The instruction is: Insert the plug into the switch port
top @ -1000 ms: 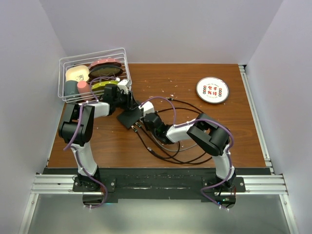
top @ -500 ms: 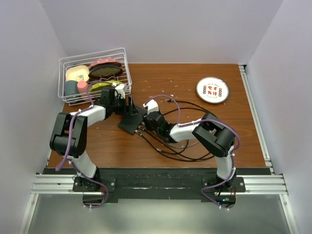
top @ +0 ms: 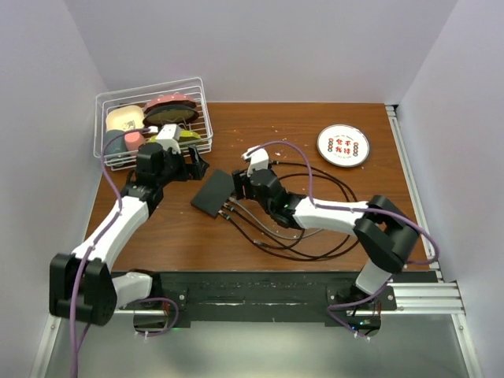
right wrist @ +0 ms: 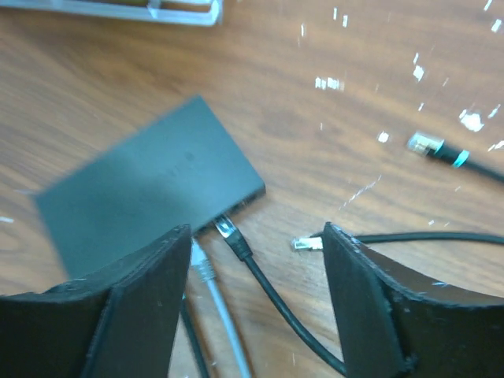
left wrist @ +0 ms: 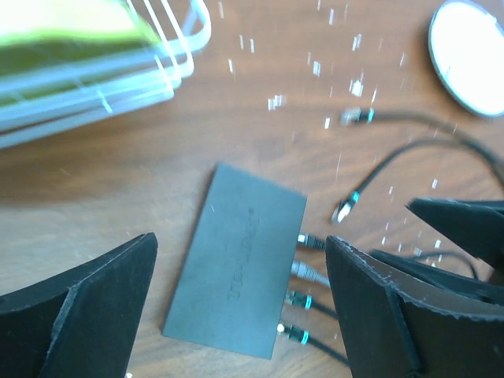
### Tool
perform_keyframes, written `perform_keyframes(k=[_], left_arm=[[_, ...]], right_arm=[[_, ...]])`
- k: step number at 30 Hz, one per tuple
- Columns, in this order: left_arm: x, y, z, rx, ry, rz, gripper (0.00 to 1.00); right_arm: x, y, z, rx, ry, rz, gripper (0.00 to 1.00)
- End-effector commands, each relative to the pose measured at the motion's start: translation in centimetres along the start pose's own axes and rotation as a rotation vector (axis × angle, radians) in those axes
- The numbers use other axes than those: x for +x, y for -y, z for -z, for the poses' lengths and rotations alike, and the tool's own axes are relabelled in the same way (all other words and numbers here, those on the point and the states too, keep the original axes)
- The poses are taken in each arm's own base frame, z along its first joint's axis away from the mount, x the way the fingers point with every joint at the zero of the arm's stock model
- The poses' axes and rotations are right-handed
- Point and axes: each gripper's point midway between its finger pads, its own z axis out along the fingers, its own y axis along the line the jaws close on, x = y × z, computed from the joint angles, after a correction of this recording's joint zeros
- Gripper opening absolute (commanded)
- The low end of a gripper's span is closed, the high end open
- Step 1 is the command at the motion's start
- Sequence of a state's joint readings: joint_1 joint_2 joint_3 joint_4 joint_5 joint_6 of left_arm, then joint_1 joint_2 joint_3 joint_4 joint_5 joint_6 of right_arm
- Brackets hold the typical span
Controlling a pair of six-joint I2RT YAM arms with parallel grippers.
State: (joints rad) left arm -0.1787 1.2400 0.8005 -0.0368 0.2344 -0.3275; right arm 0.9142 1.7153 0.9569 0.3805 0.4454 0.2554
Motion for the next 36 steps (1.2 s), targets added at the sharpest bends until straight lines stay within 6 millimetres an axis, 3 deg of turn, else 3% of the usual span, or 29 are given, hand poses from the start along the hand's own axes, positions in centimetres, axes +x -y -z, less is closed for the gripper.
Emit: perform_keyframes(k=[1, 7, 8, 12, 15, 24, 36], left_arm=[[-3.8, -0.4, 2.7, -0.068, 0.193, 0.007, 0.94], [-6.8, 1.1, 6.6, -0.033, 0.361, -0.010, 0.95], [-7.3, 1.3, 7.1, -0.032, 0.388, -0.008, 0.95], [-8.2, 1.7, 8.8, -0.021, 0.454, -0.001, 0.95], [-8.3, 1.9, 9.1, -0.016, 0.463, -0.002, 0.95], [-8.1, 2.6, 10.0, 0.031, 0.509, 0.018, 0.95], [-7.8, 2.6, 10.0, 0.036, 0.512, -0.006, 0.95]], right_arm=[[-4.5, -0.5, 3.0, -0.063, 0.076, -0.051, 0.74], [-7.6, -0.1, 6.6, -0.107, 0.136, -0.079, 0.81], [-8.9, 0.0, 7.8, -0.124, 0.167, -0.093, 0.84], [-9.7, 0.7, 10.2, -0.145, 0.200, -0.108, 0.93], [-9.9, 1.4, 11.2, -0.142, 0.221, -0.117, 0.99], [-9.6, 2.2, 12.2, -0.125, 0.207, -0.121, 0.99], [-12.9, 3.4, 14.5, -0.120, 0.359, -0.112, 0.99]])
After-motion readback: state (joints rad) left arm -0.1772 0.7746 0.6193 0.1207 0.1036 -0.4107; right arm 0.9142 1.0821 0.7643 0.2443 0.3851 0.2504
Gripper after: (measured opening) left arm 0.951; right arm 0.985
